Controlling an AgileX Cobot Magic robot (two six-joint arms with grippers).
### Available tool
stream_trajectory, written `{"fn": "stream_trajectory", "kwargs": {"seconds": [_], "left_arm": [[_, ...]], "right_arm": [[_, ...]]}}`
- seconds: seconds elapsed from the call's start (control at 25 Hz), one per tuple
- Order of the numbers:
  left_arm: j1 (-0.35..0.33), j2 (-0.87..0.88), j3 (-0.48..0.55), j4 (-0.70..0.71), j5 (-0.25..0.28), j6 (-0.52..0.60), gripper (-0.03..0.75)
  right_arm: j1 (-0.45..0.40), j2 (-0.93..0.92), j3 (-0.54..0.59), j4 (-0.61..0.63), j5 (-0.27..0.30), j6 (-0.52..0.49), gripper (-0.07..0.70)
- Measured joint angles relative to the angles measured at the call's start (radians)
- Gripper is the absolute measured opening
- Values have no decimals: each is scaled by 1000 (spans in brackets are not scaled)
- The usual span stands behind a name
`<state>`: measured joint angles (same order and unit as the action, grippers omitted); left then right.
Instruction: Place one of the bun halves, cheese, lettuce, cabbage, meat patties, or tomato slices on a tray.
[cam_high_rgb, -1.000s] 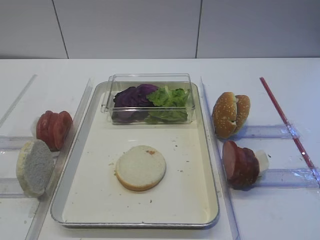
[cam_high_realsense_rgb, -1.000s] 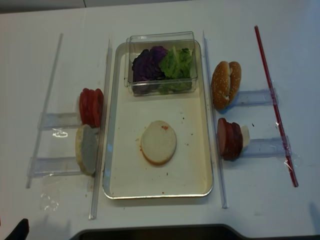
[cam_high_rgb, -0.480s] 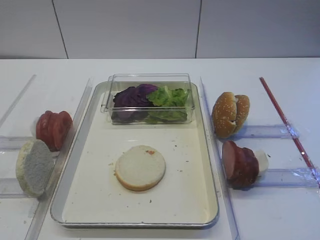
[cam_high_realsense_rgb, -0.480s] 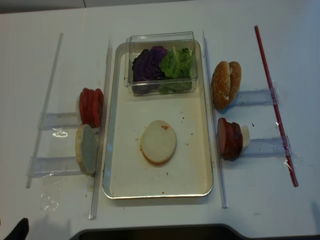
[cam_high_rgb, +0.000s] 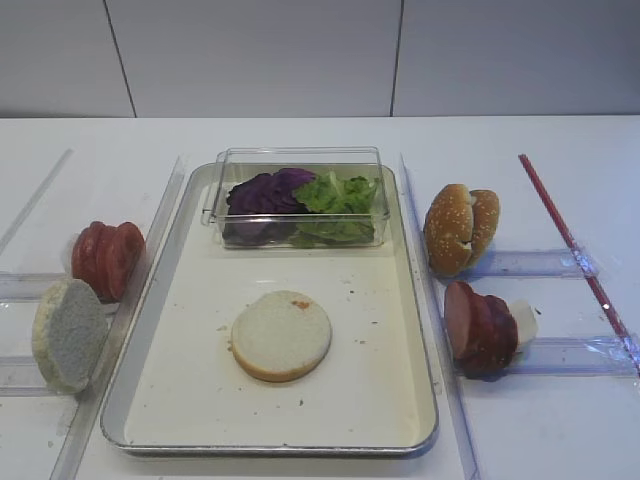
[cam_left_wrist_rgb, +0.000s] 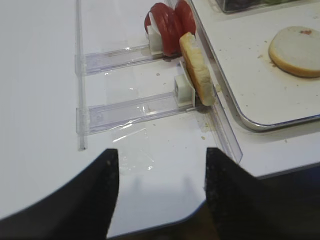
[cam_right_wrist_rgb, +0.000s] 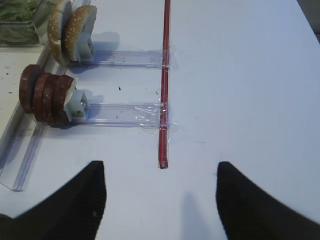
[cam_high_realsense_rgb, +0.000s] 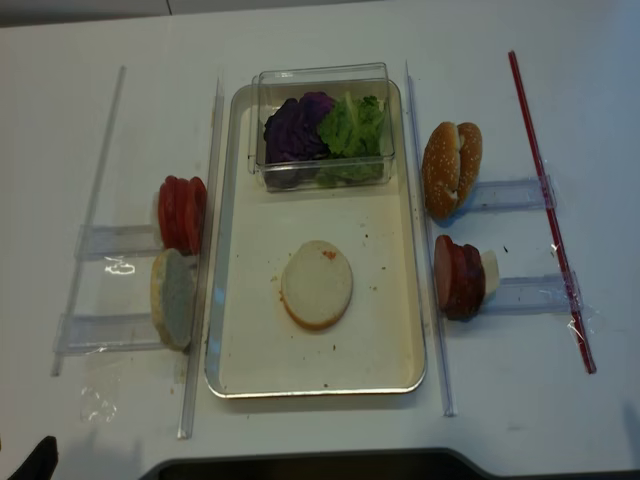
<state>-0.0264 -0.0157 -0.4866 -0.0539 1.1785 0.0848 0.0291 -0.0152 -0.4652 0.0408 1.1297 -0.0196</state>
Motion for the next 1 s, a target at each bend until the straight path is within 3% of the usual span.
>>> {"fn": "stream_trajectory", "kwargs": {"seconds": [1.0], "left_arm": [[0, 0, 0, 0, 0, 0, 396]], "right_arm": [[0, 0, 0, 0, 0, 0, 507]]}}
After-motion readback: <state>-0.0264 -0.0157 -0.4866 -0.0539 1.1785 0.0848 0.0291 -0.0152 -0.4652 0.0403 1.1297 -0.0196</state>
